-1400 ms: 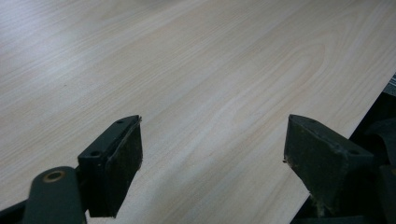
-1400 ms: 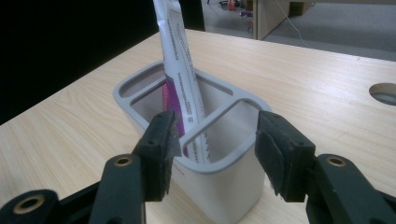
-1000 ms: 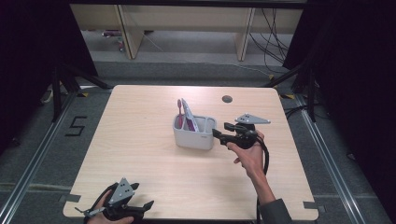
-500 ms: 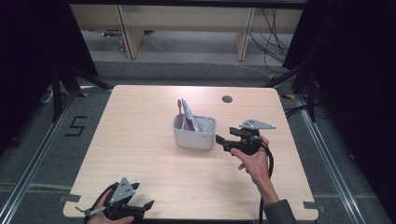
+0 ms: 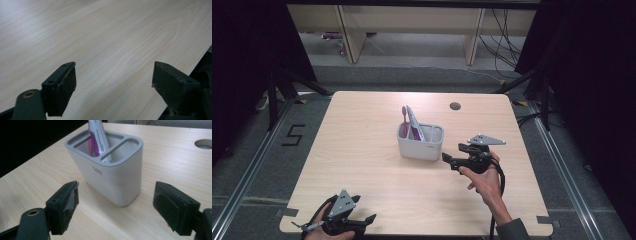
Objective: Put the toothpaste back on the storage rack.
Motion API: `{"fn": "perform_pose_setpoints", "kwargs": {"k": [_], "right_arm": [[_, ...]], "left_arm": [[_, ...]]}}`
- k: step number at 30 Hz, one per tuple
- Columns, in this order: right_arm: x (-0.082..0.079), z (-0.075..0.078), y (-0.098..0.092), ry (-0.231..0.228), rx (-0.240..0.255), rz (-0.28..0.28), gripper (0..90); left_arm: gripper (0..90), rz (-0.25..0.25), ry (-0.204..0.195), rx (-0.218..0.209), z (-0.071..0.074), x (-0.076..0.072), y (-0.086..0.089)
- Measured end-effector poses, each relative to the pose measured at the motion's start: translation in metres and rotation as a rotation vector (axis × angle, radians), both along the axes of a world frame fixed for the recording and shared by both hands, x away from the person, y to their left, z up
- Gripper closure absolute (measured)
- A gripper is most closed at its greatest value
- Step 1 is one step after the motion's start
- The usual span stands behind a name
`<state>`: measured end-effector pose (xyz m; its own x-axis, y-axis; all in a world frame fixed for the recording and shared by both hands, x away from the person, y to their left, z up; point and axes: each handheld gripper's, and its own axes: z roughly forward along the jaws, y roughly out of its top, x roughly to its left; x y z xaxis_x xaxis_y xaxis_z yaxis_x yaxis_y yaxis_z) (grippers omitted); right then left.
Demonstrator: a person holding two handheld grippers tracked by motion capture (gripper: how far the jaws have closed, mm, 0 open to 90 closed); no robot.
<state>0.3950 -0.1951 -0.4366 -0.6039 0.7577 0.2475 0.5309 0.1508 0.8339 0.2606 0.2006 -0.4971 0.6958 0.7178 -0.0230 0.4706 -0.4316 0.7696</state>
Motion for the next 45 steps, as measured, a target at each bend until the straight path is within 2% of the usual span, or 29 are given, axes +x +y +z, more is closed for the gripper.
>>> {"fn": "perform_pose_setpoints", "kwargs": {"k": [2, 3, 6, 7, 8, 9, 10, 12, 15, 16, 18, 20, 21, 25, 26, 28, 30, 31, 33, 34, 35, 36, 37, 38, 39, 40, 41, 42, 45], "right_arm": [[-0.003, -0.002, 0.000, -0.002, -0.009, 0.006, 19.8], [-0.003, -0.003, -0.001, -0.029, -0.038, -0.002, 19.8], [-0.010, -0.004, -0.001, 0.015, -0.015, 0.012, 19.6], [-0.010, -0.005, -0.003, -0.017, -0.041, 0.011, 19.4], [-0.013, -0.004, -0.002, 0.019, -0.034, 0.005, 19.3], [-0.014, -0.006, -0.003, 0.011, -0.019, 0.021, 19.3], [-0.015, -0.008, -0.004, -0.010, -0.042, 0.007, 19.4], [-0.020, -0.009, -0.004, 0.020, -0.029, 0.014, 19.2], [-0.023, -0.013, -0.008, -0.001, -0.054, 0.033, 19.2], [-0.028, -0.014, -0.008, 0.036, -0.032, 0.013, 19.2], [-0.029, -0.017, -0.012, 0.021, -0.048, 0.020, 18.8], [-0.032, -0.018, -0.012, 0.040, -0.038, 0.011, 18.8], [-0.032, -0.018, -0.015, 0.025, -0.062, 0.019, 18.8], [-0.041, -0.023, -0.019, 0.060, -0.049, 0.015, 18.6], [-0.041, -0.024, -0.020, 0.033, -0.063, 0.031, 18.6], [-0.045, -0.025, -0.020, 0.050, -0.051, 0.017, 18.6], [-0.048, -0.026, -0.021, 0.034, -0.059, 0.034, 18.6], [-0.051, -0.027, -0.020, 0.053, -0.053, 0.010, 18.6], [-0.053, -0.027, -0.022, 0.050, -0.061, 0.037, 18.6], [-0.054, -0.029, -0.022, 0.040, -0.055, 0.024, 18.6], [-0.056, -0.029, -0.022, 0.061, -0.048, 0.034, 18.6], [-0.056, -0.030, -0.023, 0.036, -0.066, 0.038, 18.6], [-0.059, -0.030, -0.022, 0.055, -0.052, 0.024, 18.5], [-0.058, -0.031, -0.023, 0.053, -0.051, 0.055, 18.5], [-0.061, -0.031, -0.022, 0.060, -0.044, 0.034, 18.5], [-0.061, -0.031, -0.024, 0.044, -0.071, 0.041, 18.5], [-0.064, -0.031, -0.024, 0.063, -0.058, 0.037, 18.5], [-0.063, -0.032, -0.025, 0.041, -0.068, 0.044, 18.5], [-0.067, -0.033, -0.024, 0.075, -0.044, 0.033, 18.5]], "left_arm": [[18.8, 0.000, 0.002, 0.000, 0.000, 0.000, 0.000], [18.8, 0.000, 0.001, 0.001, 0.000, 0.000, -0.001], [18.8, 0.002, 0.002, 0.001, 0.000, 0.000, 0.000], [18.8, 0.003, -0.001, 0.005, 0.000, 0.000, 0.001], [18.8, 0.004, 0.000, 0.002, 0.000, 0.000, 0.001], [18.8, 0.005, 0.001, 0.004, 0.000, 0.000, 0.001], [18.8, 0.006, 0.002, 0.004, 0.000, 0.000, 0.001], [18.8, 0.002, 0.005, 0.006, -0.001, 0.000, 0.001], [18.8, 0.006, -0.001, 0.010, -0.001, 0.000, 0.001], [18.8, 0.007, 0.003, 0.013, -0.001, 0.000, 0.001], [18.8, 0.003, 0.005, 0.007, -0.001, -0.001, 0.001], [18.8, 0.006, 0.002, 0.004, -0.002, -0.001, 0.001], [18.8, 0.004, 0.002, 0.005, -0.001, -0.001, 0.001], [18.8, 0.000, 0.001, 0.006, -0.001, -0.002, 0.001], [18.8, -0.002, -0.003, 0.010, -0.001, -0.002, 0.001], [18.8, -0.002, -0.003, 0.008, -0.001, -0.002, 0.001], [18.8, 0.006, -0.002, 0.006, -0.001, -0.002, 0.001], [18.8, 0.002, 0.000, 0.006, -0.001, -0.002, 0.002], [18.8, 0.003, -0.002, 0.008, -0.001, -0.002, 0.002], [18.8, 0.004, -0.003, 0.008, -0.001, -0.003, 0.001], [18.8, -0.001, 0.000, 0.011, -0.001, -0.003, 0.002], [18.8, -0.001, 0.000, 0.011, -0.001, -0.003, 0.002], [18.8, 0.000, -0.002, 0.008, -0.001, -0.003, 0.001], [18.8, 0.000, -0.002, 0.008, -0.001, -0.003, 0.001], [18.8, 0.009, -0.006, 0.005, -0.001, -0.003, 0.001], [18.8, 0.005, -0.004, 0.004, -0.001, -0.003, 0.001], [18.8, 0.004, -0.001, 0.009, -0.001, -0.003, 0.001], [18.8, 0.004, 0.002, 0.011, 0.000, -0.003, 0.001], [18.8, 0.010, -0.001, 0.012, -0.001, -0.003, 0.001]]}}
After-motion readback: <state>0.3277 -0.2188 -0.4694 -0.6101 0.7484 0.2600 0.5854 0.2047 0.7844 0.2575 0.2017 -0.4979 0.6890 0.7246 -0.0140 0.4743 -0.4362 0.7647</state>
